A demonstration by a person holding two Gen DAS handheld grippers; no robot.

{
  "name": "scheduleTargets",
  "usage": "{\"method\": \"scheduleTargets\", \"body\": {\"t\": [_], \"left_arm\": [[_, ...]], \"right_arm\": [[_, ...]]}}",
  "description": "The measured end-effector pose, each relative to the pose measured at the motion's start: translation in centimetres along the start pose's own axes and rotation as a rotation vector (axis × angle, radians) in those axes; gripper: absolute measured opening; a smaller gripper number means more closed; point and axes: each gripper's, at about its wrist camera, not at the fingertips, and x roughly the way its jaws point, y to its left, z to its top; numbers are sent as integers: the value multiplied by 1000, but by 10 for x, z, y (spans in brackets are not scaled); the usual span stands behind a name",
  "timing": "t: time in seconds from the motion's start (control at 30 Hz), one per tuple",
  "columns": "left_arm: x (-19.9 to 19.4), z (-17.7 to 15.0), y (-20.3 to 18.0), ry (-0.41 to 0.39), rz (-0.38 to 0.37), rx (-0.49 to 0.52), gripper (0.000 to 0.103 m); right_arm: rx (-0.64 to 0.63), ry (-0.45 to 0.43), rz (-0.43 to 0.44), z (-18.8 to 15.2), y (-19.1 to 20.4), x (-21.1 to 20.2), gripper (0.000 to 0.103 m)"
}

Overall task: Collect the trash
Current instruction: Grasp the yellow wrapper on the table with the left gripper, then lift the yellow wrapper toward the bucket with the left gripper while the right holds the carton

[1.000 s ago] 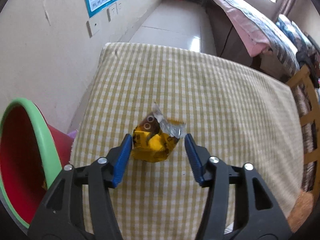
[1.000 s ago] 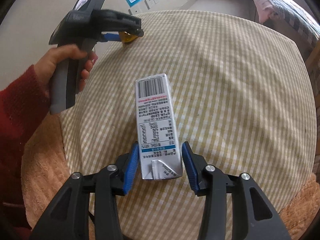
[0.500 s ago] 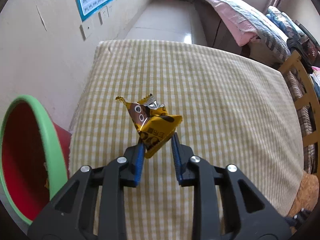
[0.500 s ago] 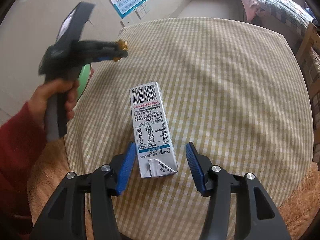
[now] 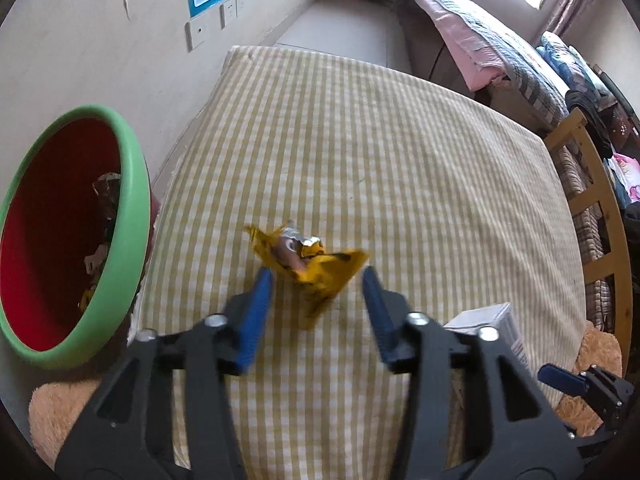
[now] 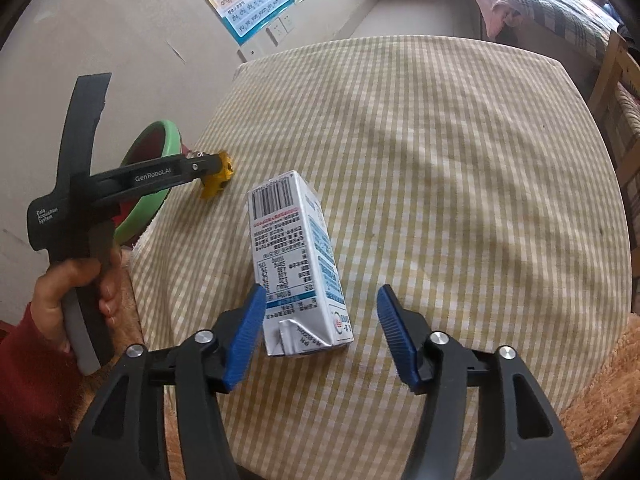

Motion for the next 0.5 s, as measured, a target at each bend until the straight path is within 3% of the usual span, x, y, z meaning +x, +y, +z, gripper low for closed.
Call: {"method": "scheduleTargets", "body": {"t": [0.17,0.23,0.27,0.3,0.5], "left_arm": [[7,-2,-1,24,-17,-2,46],[10,-5,-2,35,-24,-3,31],[12,-6,-3,45,-24,-1,18],[12,-7,-3,47,-24,-1,16],[-9,-15,0,-13,-19,-31,15]], "right_arm": [[-20,-2,-2,1,5,1,57],[-26,-3,-7,2,6,2,57],[-31,-4,-13,2,7,2,57],[-33,-4,-16,2,7,2,57],[-48,3,-20,2,11,5,57]]}}
